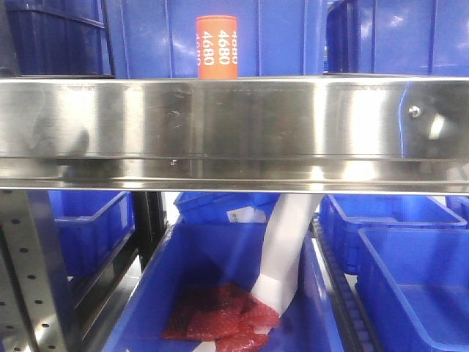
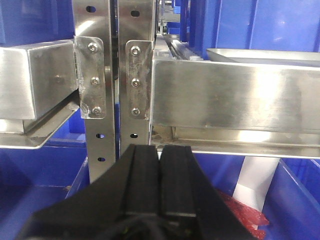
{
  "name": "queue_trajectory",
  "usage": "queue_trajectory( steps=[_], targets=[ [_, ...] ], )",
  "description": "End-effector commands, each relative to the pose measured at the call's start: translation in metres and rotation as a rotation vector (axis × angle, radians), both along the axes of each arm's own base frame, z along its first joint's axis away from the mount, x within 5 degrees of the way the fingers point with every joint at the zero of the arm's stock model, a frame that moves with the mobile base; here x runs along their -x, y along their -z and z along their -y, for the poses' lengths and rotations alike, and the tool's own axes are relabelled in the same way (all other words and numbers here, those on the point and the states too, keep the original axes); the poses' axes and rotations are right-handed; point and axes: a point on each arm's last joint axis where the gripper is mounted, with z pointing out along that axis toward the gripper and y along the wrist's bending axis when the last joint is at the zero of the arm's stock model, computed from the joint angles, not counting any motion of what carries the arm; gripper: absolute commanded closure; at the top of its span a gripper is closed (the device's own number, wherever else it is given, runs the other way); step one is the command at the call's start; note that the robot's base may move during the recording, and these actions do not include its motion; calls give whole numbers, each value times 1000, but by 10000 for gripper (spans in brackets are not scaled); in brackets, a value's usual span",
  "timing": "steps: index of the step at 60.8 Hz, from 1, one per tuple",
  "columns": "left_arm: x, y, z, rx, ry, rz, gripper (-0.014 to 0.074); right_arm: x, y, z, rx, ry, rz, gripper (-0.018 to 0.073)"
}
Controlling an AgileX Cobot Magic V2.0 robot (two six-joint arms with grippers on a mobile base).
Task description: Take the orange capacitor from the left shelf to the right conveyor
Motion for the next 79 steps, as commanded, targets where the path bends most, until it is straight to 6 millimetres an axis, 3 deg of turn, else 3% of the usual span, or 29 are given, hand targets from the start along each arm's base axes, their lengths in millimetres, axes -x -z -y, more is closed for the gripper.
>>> queue_trajectory(
  steps=[1,64,71,79],
  targets=[
    [1,-10,-1,17,-5,102,723,2,-11,1,0,10,110,502],
    [1,-10,-1,17,-5,102,723,2,-16,1,1,13,165,502],
    [1,-10,-1,17,-5,102,723,5,-29,1,-45,12,210,502],
    [1,-10,-1,17,-5,102,723,8,-66,0,-55,2,206,502]
  ],
)
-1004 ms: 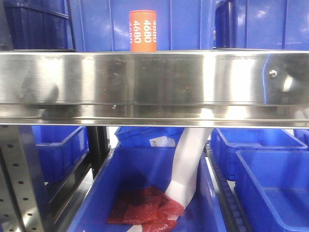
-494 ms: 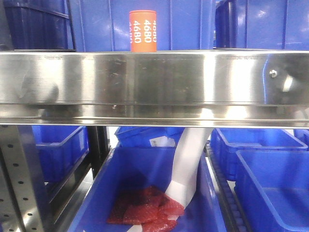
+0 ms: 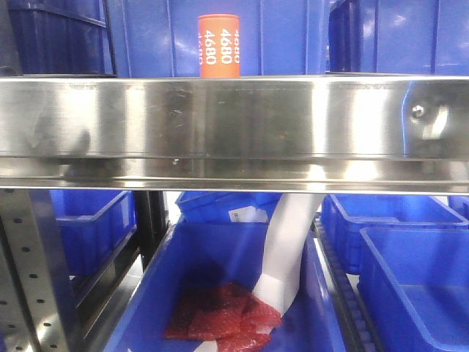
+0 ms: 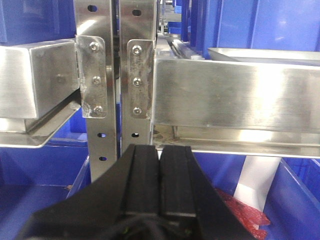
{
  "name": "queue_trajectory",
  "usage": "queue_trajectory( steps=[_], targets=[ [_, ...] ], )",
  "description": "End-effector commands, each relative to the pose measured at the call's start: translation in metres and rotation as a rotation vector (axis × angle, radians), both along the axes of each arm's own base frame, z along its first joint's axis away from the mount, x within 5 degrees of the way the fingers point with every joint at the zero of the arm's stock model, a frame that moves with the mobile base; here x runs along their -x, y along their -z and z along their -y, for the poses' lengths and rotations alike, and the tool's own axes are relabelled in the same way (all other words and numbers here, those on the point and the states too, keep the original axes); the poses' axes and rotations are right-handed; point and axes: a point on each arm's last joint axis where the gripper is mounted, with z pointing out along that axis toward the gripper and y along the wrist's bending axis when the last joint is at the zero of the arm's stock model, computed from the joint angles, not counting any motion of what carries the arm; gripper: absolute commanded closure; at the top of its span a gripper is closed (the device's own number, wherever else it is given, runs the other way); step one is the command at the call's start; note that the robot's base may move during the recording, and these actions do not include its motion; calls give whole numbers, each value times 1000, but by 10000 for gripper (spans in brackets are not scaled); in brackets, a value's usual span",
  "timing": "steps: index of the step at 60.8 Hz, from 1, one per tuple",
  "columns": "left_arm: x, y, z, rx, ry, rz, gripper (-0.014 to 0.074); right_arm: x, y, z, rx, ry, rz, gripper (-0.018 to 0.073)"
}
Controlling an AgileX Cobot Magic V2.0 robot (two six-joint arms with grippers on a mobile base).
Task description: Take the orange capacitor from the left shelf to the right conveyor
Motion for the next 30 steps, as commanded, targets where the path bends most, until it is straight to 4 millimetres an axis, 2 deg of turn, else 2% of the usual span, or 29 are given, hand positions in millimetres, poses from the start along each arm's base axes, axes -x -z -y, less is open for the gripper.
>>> queue_trajectory(
  steps=[1,7,16,23,27,30],
  targets=[
    [1,-10,-1,17,-5,102,723,4,-45,0,-13,5,110,502],
    [1,-10,-1,17,-5,102,723,1,-80,0,-13,-4,85,502],
    [1,-10,-1,17,-5,102,723,-19,-128,-2,-14,-40,75,501],
    [1,-10,-1,17,-5,102,723,-39,-150,-10,-17,-121,51,494],
    [1,-10,-1,17,-5,102,723,-54,-157,-18,-17,-185,17,433],
    [1,-10,-1,17,-5,102,723,-65,-160,-26,-14,-236,-8,342]
  ],
)
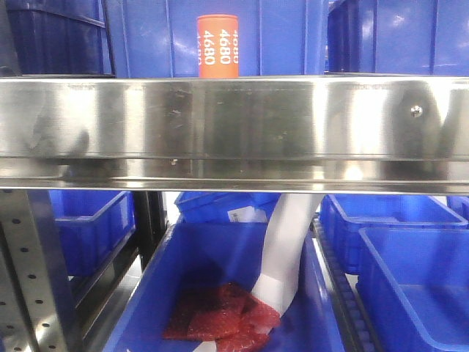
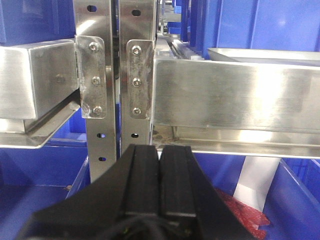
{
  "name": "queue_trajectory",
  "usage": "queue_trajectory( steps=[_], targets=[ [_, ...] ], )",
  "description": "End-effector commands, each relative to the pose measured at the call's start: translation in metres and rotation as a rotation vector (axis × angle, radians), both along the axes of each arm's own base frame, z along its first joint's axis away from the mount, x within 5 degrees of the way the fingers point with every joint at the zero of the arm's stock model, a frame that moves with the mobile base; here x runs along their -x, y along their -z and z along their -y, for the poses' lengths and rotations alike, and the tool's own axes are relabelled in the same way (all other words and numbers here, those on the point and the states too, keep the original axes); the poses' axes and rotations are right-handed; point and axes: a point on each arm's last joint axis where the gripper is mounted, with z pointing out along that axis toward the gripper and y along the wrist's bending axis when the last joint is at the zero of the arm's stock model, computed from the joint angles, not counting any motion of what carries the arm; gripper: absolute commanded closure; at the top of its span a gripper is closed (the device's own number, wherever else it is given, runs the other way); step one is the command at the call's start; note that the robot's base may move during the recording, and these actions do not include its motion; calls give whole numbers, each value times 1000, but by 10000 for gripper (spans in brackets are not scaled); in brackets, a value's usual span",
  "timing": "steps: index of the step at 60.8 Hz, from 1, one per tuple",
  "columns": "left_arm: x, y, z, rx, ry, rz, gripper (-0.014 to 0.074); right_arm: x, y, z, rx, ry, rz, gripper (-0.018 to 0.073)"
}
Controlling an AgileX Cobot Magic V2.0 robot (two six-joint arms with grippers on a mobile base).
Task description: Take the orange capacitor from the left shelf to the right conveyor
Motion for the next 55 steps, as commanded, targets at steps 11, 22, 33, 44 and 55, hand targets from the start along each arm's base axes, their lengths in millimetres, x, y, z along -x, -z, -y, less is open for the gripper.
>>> queue_trajectory(
  steps=[11,22,33,44,55],
  targets=[
    [1,-10,-1,17,-5,102,723,-56,-24,-44,-10,-211,-4,-15],
    [1,-10,-1,17,-5,102,723,-94,-15,-86,6,-324,-51,-66],
    [1,-10,-1,17,-5,102,723,-128,-5,-126,1,-386,-26,-66],
    [1,-10,-1,17,-5,102,723,-164,20,-154,-4,-390,-1,-66],
    [1,-10,-1,17,-5,102,723,-187,37,-168,-37,-380,23,-66]
  ],
)
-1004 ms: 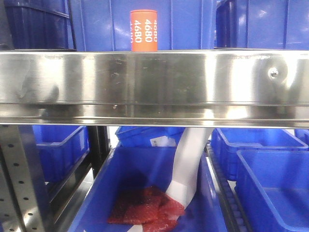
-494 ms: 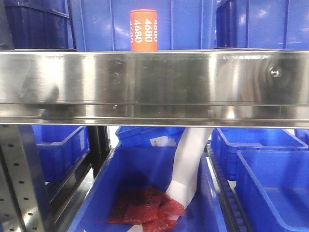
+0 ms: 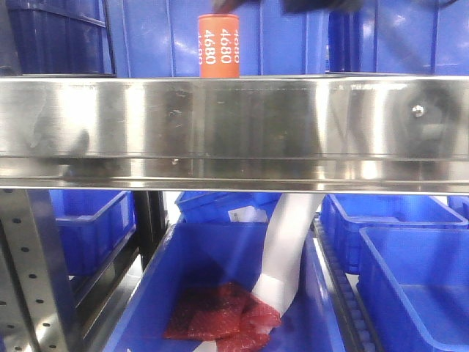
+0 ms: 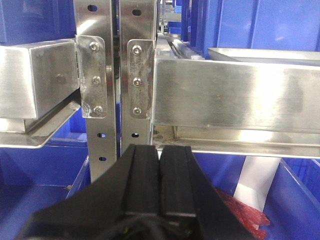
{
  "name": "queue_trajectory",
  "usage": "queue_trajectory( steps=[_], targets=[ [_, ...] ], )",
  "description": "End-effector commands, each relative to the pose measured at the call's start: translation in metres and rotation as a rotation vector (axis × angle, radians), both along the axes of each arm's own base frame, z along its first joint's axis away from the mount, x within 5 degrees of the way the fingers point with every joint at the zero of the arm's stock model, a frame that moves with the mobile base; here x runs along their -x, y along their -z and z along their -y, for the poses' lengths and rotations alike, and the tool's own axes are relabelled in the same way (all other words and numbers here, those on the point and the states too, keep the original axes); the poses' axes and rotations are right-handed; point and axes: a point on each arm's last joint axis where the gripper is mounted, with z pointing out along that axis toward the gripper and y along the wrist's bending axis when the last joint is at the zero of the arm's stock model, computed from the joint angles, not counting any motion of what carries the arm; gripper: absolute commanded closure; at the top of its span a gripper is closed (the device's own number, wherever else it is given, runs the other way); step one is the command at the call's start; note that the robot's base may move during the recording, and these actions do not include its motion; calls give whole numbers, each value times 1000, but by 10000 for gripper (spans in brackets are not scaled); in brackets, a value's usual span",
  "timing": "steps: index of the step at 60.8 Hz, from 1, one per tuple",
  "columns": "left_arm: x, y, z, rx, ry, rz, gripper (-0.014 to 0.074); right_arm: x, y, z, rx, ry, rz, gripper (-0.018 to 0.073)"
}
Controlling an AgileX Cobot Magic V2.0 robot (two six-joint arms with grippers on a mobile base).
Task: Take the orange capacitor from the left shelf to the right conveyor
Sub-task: 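Close the right gripper around the orange cylinder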
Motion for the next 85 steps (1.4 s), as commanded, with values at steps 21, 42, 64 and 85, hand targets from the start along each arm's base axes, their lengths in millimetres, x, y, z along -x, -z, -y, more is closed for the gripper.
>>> queue_trajectory(
  steps=[21,42,64,85],
  targets=[
    [1,-10,-1,17,-5,102,723,-34,-8,-20,-165,25,142,-66],
    [1,-10,-1,17,-5,102,723,-56,3,-28,-167,39,149,-66],
    [1,-10,-1,17,-5,102,723,-70,14,-38,-161,40,140,126],
    [1,-10,-1,17,-5,102,723,-62,-7,-33,-166,34,143,461]
  ],
)
